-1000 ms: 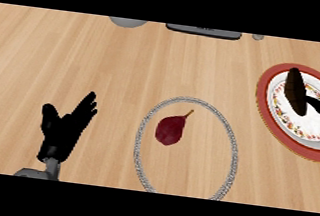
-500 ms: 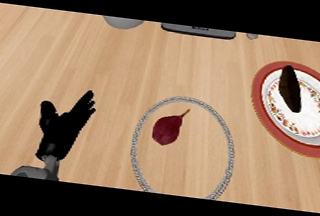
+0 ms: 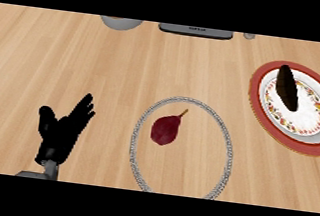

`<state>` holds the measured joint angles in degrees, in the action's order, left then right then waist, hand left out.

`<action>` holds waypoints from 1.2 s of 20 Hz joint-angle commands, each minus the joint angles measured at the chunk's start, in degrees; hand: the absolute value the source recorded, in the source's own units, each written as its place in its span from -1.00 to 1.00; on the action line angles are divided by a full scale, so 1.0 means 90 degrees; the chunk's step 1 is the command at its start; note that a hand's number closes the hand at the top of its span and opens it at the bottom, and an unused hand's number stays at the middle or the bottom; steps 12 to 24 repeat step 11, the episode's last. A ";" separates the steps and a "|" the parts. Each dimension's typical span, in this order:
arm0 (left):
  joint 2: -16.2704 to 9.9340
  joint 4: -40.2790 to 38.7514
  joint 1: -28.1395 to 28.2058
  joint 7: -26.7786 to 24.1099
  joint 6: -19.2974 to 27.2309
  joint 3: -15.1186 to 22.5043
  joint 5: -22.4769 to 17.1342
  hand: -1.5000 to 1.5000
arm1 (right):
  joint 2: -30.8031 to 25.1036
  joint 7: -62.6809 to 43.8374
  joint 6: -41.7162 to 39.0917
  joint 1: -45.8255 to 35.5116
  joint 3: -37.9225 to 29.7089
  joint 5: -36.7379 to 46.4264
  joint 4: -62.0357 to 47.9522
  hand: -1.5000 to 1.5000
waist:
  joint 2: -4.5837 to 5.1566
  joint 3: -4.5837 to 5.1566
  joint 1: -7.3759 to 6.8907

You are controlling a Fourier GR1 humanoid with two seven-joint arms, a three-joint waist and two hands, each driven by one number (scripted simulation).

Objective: Pick the croissant from the placemat and place it in the plate

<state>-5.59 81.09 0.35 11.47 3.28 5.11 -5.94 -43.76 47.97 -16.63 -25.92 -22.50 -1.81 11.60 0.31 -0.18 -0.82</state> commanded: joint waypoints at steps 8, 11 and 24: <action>0.0087 0.0179 0.0474 -0.0178 -0.0051 0.0048 0.0208 0.00 | -0.0054 0.0545 -0.0166 0.1019 0.0286 0.0164 0.0396 -1.00 | -0.0028 0.0015 0.0057; 0.0219 0.0077 0.0169 0.0055 0.0041 -0.0005 0.0151 0.00 | 0.0065 0.1039 -0.0166 0.1515 0.0283 0.0140 0.0449 -1.00 | -0.0029 0.0015 0.0082; 0.0219 0.0077 0.0169 0.0055 0.0041 -0.0005 0.0151 0.00 | 0.0065 0.1039 -0.0166 0.1515 0.0283 0.0140 0.0449 -1.00 | -0.0029 0.0015 0.0082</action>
